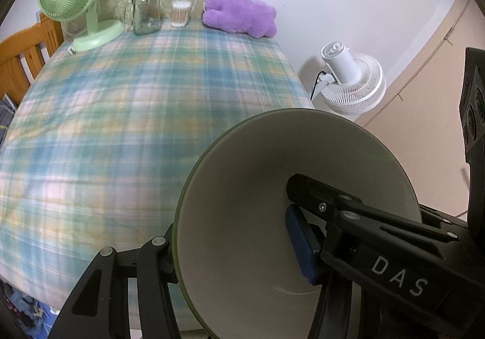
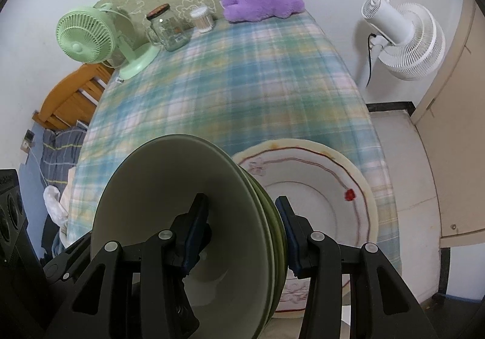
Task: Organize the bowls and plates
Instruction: 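Lift the nested bowl stack with both tools and carry it over the plates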
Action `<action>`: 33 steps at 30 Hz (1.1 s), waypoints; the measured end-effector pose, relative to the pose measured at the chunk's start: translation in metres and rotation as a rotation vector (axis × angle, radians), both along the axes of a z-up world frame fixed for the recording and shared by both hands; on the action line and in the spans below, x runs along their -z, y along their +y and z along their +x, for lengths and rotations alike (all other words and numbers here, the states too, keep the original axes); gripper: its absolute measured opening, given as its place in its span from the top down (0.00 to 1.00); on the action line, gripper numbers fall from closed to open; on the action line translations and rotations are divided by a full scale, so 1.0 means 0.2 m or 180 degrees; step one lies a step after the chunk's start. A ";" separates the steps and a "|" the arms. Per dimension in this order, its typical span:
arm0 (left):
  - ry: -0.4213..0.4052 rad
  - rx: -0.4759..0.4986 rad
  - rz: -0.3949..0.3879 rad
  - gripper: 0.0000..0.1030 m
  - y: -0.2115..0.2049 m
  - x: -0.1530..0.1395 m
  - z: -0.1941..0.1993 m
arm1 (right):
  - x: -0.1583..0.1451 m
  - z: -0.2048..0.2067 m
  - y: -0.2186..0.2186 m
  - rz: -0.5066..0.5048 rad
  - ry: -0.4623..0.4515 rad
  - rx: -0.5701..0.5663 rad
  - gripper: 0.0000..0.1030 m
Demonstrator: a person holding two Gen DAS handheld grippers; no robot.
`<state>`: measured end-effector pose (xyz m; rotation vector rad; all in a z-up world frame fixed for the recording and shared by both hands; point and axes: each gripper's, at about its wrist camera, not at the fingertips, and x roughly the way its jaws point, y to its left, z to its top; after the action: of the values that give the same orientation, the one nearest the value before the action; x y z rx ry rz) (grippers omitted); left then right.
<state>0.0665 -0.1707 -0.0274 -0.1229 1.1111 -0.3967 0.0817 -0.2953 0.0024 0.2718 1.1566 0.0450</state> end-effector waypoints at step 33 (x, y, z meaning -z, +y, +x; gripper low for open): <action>0.0089 -0.0190 0.0248 0.49 -0.24 0.17 0.01 | 0.21 0.05 -0.28 0.0072 0.0204 -0.0149 0.53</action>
<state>0.0685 -0.2178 -0.0608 -0.0929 1.1463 -0.2988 0.0916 -0.3504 -0.0405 0.2678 1.2267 0.0913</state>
